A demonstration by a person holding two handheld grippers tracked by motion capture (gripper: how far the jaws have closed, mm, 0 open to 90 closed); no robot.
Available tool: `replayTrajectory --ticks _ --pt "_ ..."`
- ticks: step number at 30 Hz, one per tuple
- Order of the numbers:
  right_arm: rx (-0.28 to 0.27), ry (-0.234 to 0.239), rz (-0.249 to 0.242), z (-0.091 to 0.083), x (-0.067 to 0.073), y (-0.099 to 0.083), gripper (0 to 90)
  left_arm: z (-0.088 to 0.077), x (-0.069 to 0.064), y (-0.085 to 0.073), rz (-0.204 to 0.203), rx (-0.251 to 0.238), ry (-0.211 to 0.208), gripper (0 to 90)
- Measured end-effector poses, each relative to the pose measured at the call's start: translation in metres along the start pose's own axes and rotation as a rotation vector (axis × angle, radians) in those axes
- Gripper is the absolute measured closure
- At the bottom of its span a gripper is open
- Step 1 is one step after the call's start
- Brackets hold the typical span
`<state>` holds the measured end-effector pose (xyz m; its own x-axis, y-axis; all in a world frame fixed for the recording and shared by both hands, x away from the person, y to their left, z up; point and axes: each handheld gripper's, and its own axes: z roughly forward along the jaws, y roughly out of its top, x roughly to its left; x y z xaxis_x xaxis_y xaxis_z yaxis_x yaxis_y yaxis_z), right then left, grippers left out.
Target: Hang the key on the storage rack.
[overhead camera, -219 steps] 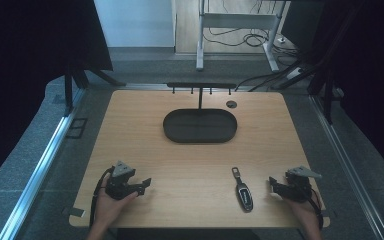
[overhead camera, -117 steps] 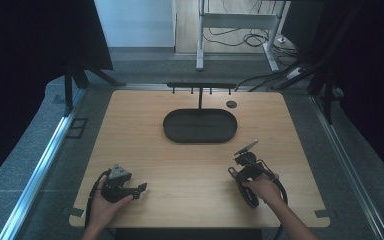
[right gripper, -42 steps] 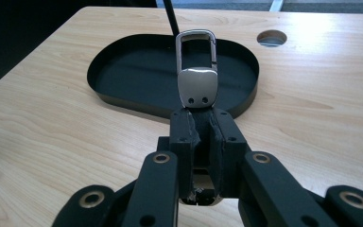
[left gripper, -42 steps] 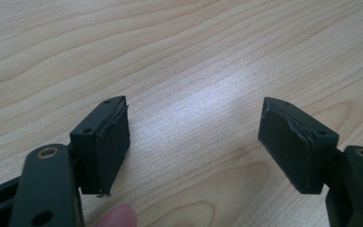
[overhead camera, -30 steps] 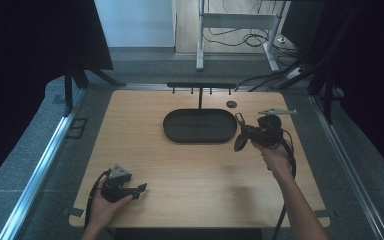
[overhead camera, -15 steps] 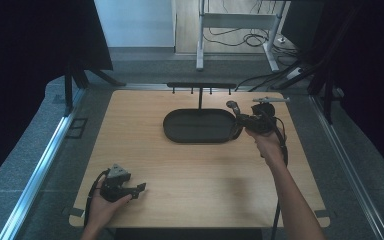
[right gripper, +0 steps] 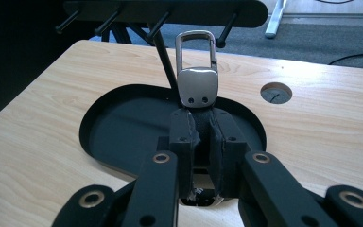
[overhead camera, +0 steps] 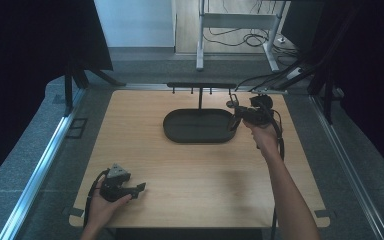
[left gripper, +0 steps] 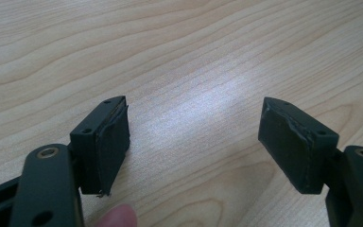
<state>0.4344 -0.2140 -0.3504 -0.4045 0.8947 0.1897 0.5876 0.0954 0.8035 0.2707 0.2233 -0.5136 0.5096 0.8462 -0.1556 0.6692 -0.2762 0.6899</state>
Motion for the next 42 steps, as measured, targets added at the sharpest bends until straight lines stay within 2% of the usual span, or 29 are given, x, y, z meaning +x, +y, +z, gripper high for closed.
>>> replayTrajectory --ticks 14,28,42 --pt "-0.005 -0.027 0.014 0.027 -0.002 0.005 80.5 0.000 0.001 0.000 -0.004 0.002 -0.001 26.1" --pt "-0.024 -0.083 0.038 0.052 -0.007 0.002 80.4 -0.001 0.002 0.000 -0.004 0.002 -0.003 26.1" --pt "-0.041 -0.092 0.056 0.070 -0.010 -0.005 80.2 0.000 0.003 -0.001 -0.006 0.003 -0.001 26.1"
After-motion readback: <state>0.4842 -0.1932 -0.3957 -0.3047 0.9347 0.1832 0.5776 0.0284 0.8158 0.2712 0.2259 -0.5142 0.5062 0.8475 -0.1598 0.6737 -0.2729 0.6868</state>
